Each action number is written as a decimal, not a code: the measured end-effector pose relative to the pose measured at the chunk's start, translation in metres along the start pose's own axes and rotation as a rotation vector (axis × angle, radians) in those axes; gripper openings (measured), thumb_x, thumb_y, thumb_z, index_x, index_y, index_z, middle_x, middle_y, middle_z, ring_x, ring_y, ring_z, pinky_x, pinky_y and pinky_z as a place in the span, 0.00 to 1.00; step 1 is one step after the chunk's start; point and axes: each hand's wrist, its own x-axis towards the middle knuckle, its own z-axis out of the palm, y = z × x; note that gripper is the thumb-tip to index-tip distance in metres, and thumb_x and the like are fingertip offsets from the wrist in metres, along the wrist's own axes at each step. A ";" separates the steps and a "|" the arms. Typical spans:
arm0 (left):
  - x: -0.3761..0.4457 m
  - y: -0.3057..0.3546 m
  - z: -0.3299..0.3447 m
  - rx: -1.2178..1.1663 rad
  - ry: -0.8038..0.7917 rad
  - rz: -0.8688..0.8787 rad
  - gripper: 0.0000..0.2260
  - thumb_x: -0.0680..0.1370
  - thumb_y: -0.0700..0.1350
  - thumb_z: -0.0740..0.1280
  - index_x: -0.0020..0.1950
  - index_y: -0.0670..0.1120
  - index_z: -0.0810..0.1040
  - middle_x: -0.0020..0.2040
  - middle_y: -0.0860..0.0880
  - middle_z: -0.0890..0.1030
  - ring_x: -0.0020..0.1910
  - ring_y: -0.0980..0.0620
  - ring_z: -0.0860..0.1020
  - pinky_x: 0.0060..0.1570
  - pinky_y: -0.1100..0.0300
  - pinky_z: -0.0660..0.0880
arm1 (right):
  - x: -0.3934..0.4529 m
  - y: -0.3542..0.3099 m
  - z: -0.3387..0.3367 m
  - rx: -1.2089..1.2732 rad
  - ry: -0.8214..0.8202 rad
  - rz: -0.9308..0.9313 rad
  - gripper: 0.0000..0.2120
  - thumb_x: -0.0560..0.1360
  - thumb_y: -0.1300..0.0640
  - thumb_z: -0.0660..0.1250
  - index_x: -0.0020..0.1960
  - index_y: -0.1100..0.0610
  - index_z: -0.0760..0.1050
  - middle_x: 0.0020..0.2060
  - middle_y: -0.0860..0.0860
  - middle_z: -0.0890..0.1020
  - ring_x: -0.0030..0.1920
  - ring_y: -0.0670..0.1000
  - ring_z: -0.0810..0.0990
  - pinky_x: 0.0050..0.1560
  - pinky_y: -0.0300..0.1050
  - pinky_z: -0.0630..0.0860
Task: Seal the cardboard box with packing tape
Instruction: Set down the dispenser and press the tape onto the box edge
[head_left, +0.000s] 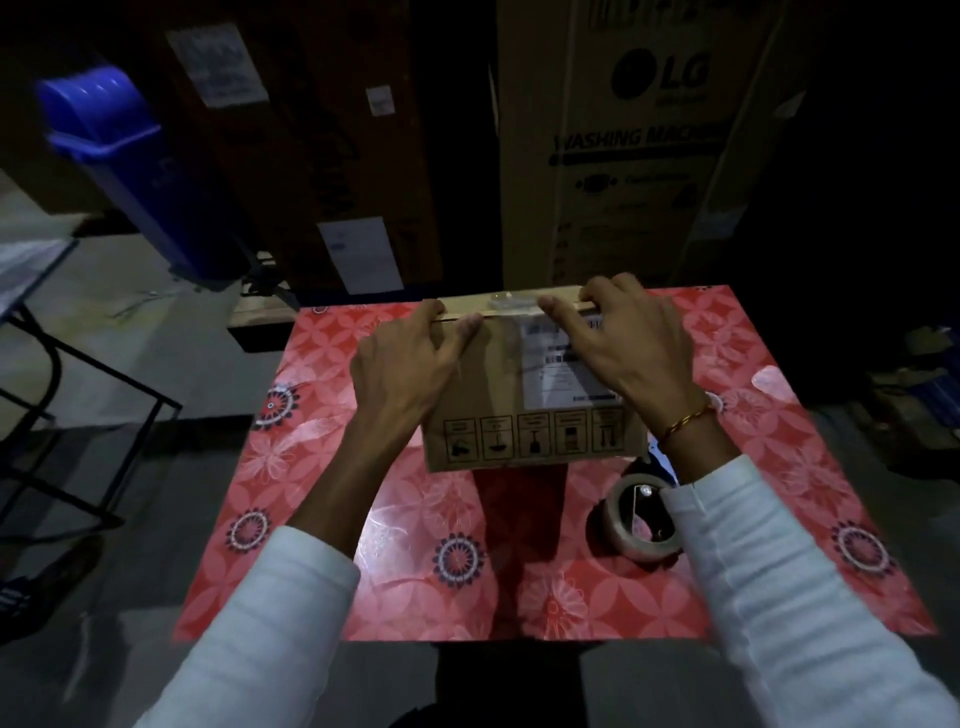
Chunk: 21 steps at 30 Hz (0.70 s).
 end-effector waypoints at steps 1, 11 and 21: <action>0.002 0.001 -0.001 0.005 -0.006 0.002 0.28 0.79 0.69 0.54 0.67 0.52 0.76 0.49 0.47 0.85 0.48 0.45 0.81 0.38 0.56 0.67 | 0.004 -0.003 0.001 0.002 -0.012 0.015 0.36 0.75 0.24 0.49 0.61 0.51 0.76 0.62 0.52 0.76 0.61 0.62 0.74 0.46 0.50 0.68; 0.030 0.002 0.000 0.051 -0.094 -0.019 0.27 0.79 0.69 0.50 0.64 0.53 0.74 0.52 0.46 0.78 0.52 0.45 0.76 0.37 0.58 0.64 | 0.030 -0.004 0.022 -0.018 0.065 -0.014 0.36 0.71 0.22 0.52 0.59 0.50 0.76 0.58 0.48 0.77 0.63 0.58 0.68 0.43 0.47 0.71; 0.041 0.020 0.016 0.039 -0.003 0.153 0.25 0.82 0.63 0.48 0.62 0.51 0.77 0.65 0.48 0.76 0.71 0.45 0.64 0.63 0.47 0.64 | 0.048 0.005 0.004 0.066 -0.158 -0.048 0.26 0.77 0.30 0.58 0.64 0.46 0.76 0.62 0.49 0.74 0.68 0.58 0.63 0.54 0.53 0.72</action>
